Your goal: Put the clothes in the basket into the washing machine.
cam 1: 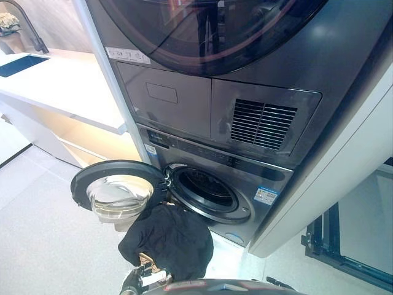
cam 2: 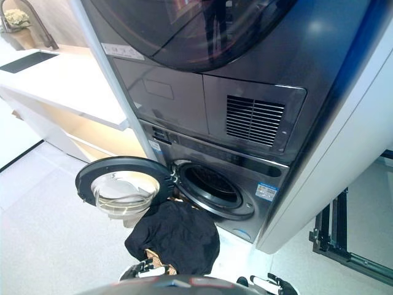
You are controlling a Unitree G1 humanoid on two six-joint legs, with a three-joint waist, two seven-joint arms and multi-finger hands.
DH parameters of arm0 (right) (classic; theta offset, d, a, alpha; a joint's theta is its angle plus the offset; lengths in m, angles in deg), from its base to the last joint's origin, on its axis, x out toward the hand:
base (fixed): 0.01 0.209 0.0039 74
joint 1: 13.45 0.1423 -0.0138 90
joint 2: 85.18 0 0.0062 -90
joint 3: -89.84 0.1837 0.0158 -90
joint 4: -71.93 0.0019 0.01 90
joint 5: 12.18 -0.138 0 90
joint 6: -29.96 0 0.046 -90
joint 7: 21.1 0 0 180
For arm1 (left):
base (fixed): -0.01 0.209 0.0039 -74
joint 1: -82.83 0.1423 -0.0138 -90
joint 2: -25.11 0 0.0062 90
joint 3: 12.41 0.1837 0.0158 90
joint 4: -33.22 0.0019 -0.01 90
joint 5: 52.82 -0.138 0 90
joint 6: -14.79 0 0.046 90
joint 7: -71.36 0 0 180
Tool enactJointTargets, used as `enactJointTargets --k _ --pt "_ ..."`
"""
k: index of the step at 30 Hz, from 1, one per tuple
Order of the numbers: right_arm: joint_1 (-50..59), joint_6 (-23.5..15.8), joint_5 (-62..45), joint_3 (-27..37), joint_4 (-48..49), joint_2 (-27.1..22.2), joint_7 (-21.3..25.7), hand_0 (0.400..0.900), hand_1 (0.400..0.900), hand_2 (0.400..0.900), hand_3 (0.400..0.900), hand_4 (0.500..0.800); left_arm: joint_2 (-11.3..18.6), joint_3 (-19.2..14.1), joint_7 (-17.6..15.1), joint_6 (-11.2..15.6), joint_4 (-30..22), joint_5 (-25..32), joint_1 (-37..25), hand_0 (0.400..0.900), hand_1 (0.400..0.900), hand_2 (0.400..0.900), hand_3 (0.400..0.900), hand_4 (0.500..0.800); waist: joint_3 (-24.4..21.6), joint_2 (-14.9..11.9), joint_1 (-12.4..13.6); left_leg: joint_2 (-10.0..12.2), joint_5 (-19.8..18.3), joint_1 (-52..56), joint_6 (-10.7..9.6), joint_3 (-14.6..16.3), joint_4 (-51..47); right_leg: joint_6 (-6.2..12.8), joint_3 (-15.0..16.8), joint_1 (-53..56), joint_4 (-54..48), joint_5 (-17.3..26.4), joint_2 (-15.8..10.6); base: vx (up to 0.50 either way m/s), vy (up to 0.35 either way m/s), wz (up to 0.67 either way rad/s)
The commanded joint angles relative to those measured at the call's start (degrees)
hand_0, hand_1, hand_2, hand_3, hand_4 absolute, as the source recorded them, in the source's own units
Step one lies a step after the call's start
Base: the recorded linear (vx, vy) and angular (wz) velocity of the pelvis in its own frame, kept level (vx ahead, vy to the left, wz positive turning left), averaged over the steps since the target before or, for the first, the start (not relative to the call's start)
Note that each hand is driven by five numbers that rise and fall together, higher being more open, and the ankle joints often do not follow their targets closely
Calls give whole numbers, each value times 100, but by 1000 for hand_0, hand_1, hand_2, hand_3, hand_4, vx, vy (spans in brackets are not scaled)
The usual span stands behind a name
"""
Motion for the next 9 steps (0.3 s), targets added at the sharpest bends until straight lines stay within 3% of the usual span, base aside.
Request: enactJointTargets --k 1,9 --pt "246 -180 89 -137 -12 65 -48 900 900 900 900 800 280 -173 144 191 156 35 -376 900 900 900 900 800 -86 -426 41 -626 -23 16 295 110 -69 427 269 250 287 -253 -112 8 37 -6" --pt "183 -134 117 -168 -37 126 -95 900 900 900 900 800 273 -190 177 185 174 -32 -330 900 900 900 900 800 -143 -426 32 -649 -102 145 334 180 -69 449 367 349 276 -254 -147 3 7 -2"
